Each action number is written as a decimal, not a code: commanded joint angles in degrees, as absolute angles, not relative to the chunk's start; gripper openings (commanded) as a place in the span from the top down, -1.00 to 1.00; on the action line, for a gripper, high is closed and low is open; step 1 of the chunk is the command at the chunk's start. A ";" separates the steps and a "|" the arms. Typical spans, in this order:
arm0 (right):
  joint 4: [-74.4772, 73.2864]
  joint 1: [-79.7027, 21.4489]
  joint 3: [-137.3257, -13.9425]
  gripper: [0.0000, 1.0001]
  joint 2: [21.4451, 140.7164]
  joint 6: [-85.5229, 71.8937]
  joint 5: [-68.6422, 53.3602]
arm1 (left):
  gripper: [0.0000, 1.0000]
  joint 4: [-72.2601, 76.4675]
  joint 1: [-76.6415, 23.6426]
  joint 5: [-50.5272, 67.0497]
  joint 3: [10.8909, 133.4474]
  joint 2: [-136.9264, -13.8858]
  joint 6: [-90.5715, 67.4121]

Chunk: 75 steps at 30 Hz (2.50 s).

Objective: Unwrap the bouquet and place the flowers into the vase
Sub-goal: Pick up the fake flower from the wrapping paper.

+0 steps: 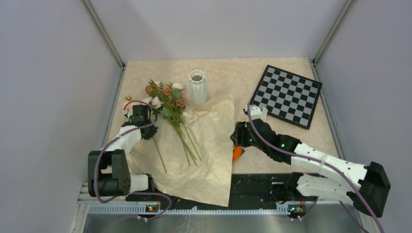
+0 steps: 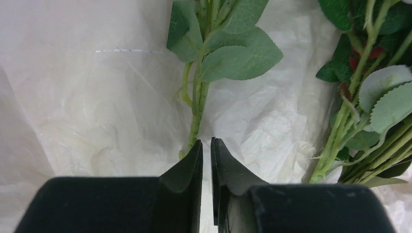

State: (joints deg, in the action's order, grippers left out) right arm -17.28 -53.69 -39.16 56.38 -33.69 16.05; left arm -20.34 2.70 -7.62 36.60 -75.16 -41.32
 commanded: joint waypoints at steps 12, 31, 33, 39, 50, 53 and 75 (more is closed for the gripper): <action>-15.89 -52.94 -38.76 0.01 55.56 -34.03 16.54 | 0.21 -22.34 4.45 -11.62 39.89 -73.28 -39.12; -16.80 -52.91 -38.89 0.01 54.84 -34.10 17.32 | 0.47 -19.07 5.80 -7.47 43.14 -84.56 -38.71; -16.85 -52.92 -38.93 0.01 54.96 -34.01 17.36 | 0.49 -19.09 5.84 -7.35 42.97 -84.74 -38.79; -16.98 -52.91 -38.94 0.01 54.94 -34.04 17.30 | 0.82 -18.13 6.55 -6.55 41.69 -84.02 -39.40; -17.52 -52.95 -39.02 0.01 54.41 -34.13 17.84 | 1.00 -21.00 6.59 -12.55 41.90 -68.82 -35.23; -17.29 -52.97 -39.09 0.01 54.28 -34.17 18.14 | 1.00 -21.18 6.59 -14.00 41.98 -61.80 -33.41; 4.91 -49.49 -53.34 -0.39 63.89 -25.78 -8.99 | 1.00 -3.38 -16.28 29.32 44.16 -38.66 -37.83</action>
